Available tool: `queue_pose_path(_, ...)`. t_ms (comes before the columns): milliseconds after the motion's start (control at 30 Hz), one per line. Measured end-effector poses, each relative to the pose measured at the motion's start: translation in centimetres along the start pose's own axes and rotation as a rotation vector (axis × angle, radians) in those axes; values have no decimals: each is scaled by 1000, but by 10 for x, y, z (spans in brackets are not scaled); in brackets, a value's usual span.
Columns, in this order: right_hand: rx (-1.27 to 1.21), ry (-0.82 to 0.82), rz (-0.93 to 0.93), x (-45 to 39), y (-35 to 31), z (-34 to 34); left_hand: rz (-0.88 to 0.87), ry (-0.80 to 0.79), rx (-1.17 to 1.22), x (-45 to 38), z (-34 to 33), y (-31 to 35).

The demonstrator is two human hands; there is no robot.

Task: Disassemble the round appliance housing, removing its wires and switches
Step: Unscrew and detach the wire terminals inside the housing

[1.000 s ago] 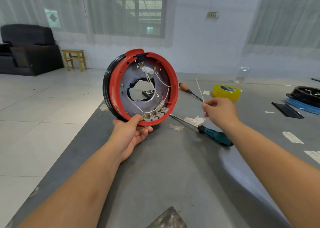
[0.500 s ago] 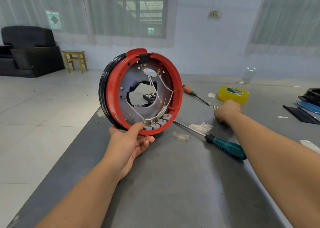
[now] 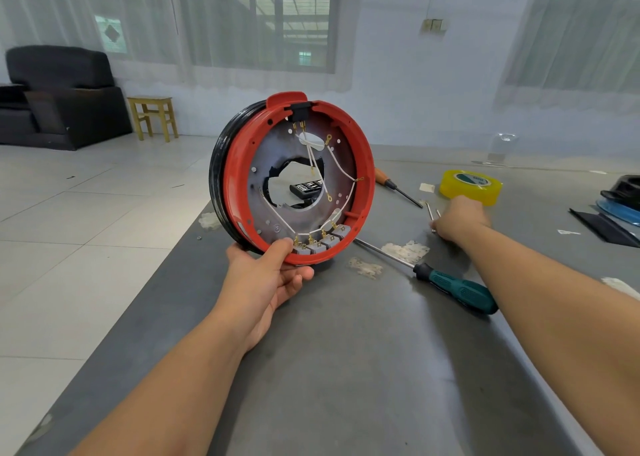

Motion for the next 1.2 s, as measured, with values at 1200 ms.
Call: queue_pose_path(1200,-1131,-137,274,169,-50,-11,-4,-171,-68,14,3,12)
Point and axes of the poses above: each hand's wrist, its own x-axis away from the middle knuckle, its own z-axis out of the back of the hand, y = z × x, the point moved 1 cm from there along -x, towards the middle knuckle, and after that the axes turned 2 degrees about x, right-handed, at the moved point
